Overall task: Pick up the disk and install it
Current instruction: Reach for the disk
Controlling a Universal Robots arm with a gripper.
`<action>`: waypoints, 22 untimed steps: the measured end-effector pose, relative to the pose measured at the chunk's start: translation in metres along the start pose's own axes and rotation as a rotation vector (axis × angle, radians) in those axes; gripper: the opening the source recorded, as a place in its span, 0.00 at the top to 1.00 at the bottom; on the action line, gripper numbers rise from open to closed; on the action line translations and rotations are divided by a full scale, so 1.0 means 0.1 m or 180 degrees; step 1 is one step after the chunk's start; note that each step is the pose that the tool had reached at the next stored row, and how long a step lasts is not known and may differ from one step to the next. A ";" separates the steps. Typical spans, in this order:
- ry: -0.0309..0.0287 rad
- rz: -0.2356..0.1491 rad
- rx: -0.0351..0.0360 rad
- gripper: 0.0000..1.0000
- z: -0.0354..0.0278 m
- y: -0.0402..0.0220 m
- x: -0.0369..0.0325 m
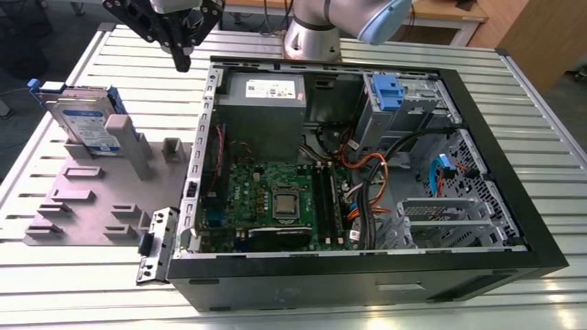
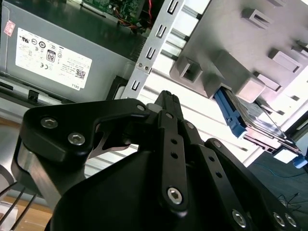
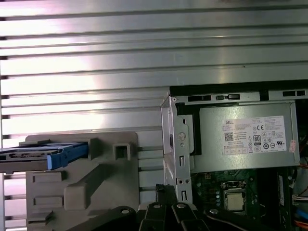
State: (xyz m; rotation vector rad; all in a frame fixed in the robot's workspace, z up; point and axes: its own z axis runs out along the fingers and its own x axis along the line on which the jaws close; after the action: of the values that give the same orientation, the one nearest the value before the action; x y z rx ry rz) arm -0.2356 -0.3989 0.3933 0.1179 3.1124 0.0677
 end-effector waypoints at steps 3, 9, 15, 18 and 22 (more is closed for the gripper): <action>0.0000 0.0000 0.0000 0.89 -0.001 -0.003 0.032; 0.0000 0.0000 0.0000 0.89 -0.002 -0.004 0.059; 0.0000 0.0000 0.0000 0.89 -0.002 -0.006 0.079; 0.0000 0.0000 0.0000 0.89 -0.002 -0.007 0.095; 0.0000 0.0000 0.0000 0.89 -0.001 -0.008 0.111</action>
State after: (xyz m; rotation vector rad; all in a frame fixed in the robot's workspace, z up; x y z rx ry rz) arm -0.2467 -0.3989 0.3931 0.1179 3.1124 0.0677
